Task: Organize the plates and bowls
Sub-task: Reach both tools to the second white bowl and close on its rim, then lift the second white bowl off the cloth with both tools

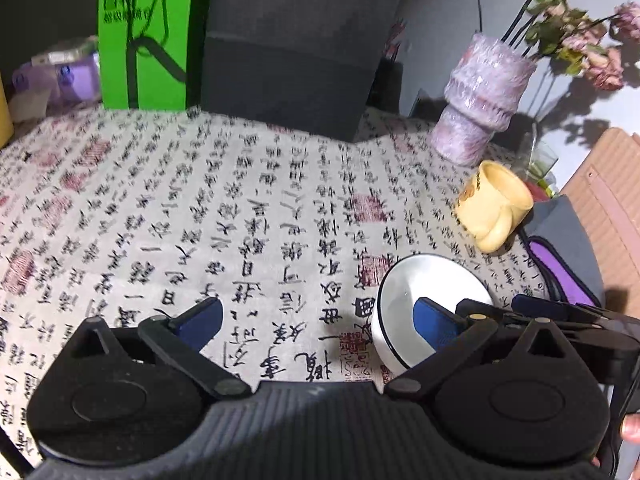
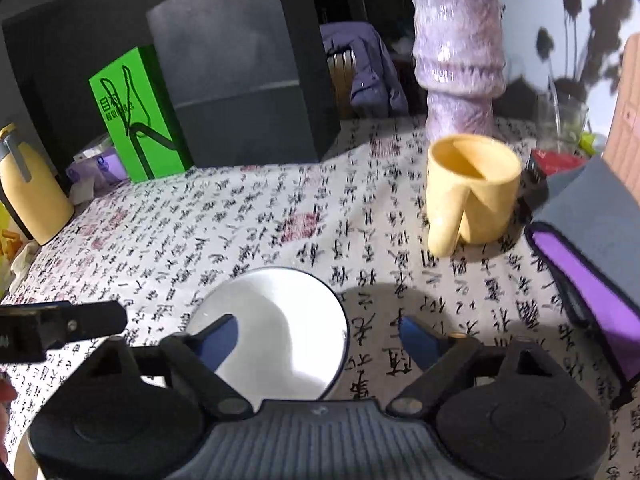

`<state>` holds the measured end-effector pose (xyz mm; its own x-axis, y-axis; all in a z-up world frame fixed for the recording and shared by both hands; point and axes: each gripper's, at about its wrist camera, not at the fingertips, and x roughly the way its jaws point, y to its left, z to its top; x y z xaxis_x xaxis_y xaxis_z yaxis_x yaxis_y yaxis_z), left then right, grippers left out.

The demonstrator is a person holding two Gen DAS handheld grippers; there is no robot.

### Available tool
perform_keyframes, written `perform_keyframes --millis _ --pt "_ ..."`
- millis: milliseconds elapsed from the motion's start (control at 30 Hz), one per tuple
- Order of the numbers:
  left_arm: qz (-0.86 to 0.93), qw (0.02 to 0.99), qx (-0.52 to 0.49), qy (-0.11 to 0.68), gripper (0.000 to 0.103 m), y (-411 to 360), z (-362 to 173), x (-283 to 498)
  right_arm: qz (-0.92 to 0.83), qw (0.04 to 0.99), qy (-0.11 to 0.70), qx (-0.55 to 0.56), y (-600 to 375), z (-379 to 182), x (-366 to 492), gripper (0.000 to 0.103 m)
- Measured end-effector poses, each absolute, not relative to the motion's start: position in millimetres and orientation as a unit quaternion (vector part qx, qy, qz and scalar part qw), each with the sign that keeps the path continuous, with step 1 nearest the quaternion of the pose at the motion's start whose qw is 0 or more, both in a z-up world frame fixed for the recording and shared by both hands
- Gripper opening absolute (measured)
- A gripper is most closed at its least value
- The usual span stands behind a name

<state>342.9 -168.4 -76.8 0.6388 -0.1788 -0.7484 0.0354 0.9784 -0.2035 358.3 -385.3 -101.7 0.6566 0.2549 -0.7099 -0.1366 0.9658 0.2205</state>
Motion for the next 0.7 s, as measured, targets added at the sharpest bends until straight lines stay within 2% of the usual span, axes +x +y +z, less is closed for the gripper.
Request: perform_keyframes --millis 200,267,400,467,700 --pt "-0.064 0.892 -0.078 0.440 0.103 -182.8 -90.6 355.4 0.116 0.904 0.401 0.094 -391.1 -118.7 363.2 0.076" --pt "-0.063 0.891 -0.077 0.444 0.103 -187.6 -93.4 359.0 0.115 0.904 0.402 0.089 -390.8 -122.9 363.7 0.067" --pt "-0.065 0.888 -0.071 0.449 0.101 -197.1 -98.2 363.0 0.111 0.902 0.405 0.096 -393.6 -128.1 364.2 0.059" --pt "-0.067 0.887 -0.069 0.452 0.095 -201.6 -100.4 364.8 0.112 0.900 0.409 0.101 -394.6 -130.8 364.1 0.050" --pt "-0.074 0.873 -0.056 0.478 0.072 -214.8 -110.7 371.1 0.124 0.892 0.421 0.105 -391.5 -137.9 362.9 0.035"
